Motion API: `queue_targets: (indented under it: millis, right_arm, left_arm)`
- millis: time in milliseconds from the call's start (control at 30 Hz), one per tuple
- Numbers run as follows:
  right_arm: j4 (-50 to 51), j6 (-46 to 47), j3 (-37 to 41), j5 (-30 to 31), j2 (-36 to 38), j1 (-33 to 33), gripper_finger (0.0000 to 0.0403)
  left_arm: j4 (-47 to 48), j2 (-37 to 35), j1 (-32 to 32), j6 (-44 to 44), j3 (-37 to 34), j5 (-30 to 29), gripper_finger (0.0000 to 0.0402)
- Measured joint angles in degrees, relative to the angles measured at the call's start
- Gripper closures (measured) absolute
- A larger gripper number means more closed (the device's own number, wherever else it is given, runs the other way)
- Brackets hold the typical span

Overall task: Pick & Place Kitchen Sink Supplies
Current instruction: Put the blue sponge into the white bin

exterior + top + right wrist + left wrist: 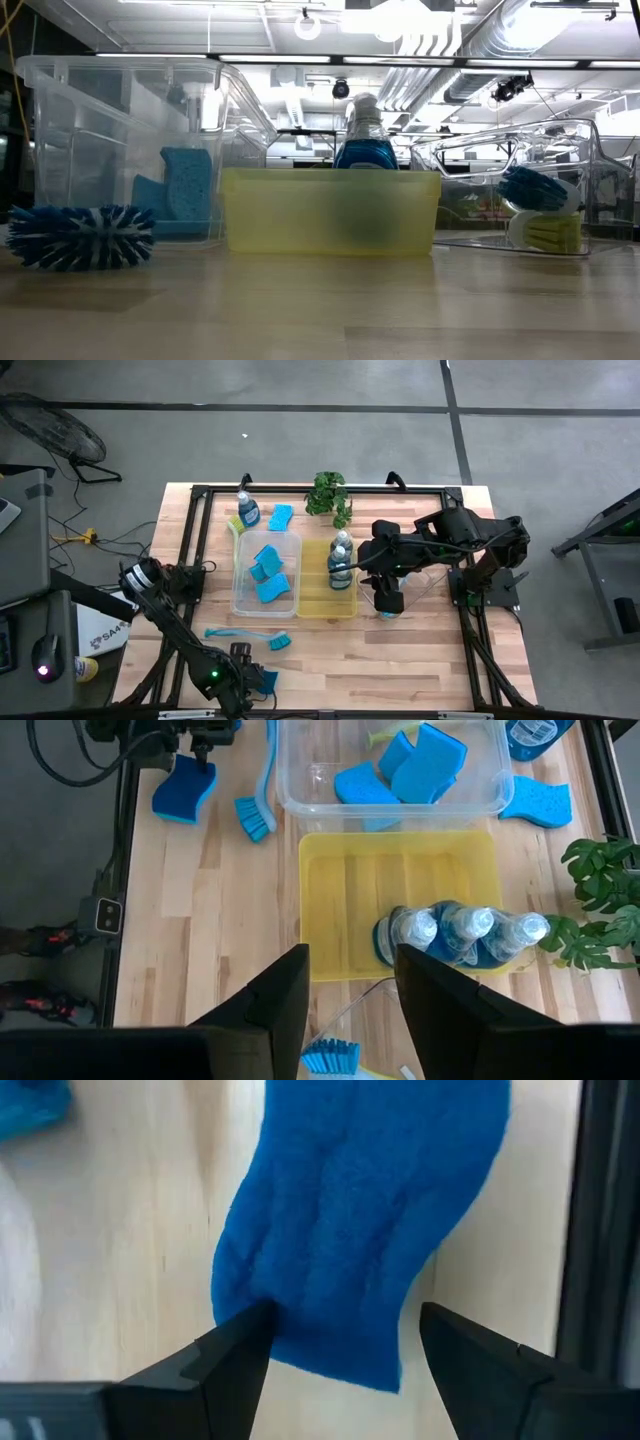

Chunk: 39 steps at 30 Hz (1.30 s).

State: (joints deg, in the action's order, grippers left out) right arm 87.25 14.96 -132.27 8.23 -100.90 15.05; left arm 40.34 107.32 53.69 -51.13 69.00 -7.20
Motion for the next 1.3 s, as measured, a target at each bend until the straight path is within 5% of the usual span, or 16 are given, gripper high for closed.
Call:
queue_targets:
  millis: [267,833,1300]
  right_arm:
    - [0.01,-0.01,0.0,0.5,0.0,0.0,0.0261]
    - [0.04,-0.48,0.0,0.63,0.0,-0.01,0.0261]
    - [0.33,-0.06,0.0,0.42,0.0,0.0,0.0261]
  left_arm:
    - [0.37,1.89,0.09,0.31,0.06,-3.53,0.0172]
    - [0.68,2.04,-0.09,-3.49,-0.23,-2.71,0.0388]
    - [11.13,2.64,-0.09,-5.11,7.22,-4.25,0.039]
